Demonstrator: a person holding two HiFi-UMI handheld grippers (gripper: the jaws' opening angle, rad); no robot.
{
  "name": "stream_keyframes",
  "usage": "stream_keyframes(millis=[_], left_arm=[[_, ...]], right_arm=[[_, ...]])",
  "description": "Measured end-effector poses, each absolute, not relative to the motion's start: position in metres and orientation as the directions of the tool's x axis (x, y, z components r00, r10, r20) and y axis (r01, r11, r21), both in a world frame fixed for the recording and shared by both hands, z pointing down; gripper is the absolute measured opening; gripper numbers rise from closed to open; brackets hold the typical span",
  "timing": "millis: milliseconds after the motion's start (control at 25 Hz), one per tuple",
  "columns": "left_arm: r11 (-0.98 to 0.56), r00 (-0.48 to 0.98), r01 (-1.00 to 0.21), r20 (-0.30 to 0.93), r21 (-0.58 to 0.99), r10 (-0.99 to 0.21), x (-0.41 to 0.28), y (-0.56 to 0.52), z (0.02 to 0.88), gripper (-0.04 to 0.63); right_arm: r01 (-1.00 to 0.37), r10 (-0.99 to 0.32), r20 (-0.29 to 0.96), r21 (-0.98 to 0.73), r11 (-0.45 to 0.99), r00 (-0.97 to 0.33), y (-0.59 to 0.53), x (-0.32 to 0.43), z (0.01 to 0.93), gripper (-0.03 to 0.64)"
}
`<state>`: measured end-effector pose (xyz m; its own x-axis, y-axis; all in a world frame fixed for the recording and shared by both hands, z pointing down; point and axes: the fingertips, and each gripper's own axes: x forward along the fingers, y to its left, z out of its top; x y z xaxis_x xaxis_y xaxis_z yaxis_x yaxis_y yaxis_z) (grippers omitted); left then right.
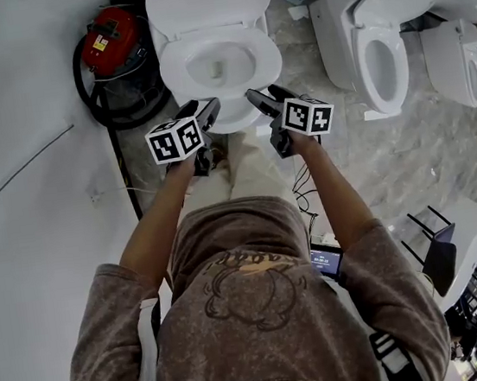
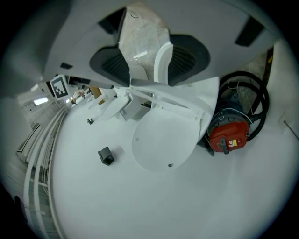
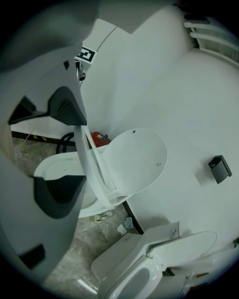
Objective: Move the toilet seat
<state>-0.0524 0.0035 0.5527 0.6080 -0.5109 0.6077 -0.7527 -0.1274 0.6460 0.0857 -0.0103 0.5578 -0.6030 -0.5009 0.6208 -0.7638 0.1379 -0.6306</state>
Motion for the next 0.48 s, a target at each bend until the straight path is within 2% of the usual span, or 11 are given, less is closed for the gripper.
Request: stream_keyframes(millis=[480], left_arm=[[-0.103, 0.584, -0.753, 0.588, 0.65, -0.56, -0.055, -0.026, 0.528, 0.264]], right_arm=[[-0.726, -0.519, 0.579, -0.676, 0.125, -0.629, -0.041, 0.083, 0.533, 0.341]])
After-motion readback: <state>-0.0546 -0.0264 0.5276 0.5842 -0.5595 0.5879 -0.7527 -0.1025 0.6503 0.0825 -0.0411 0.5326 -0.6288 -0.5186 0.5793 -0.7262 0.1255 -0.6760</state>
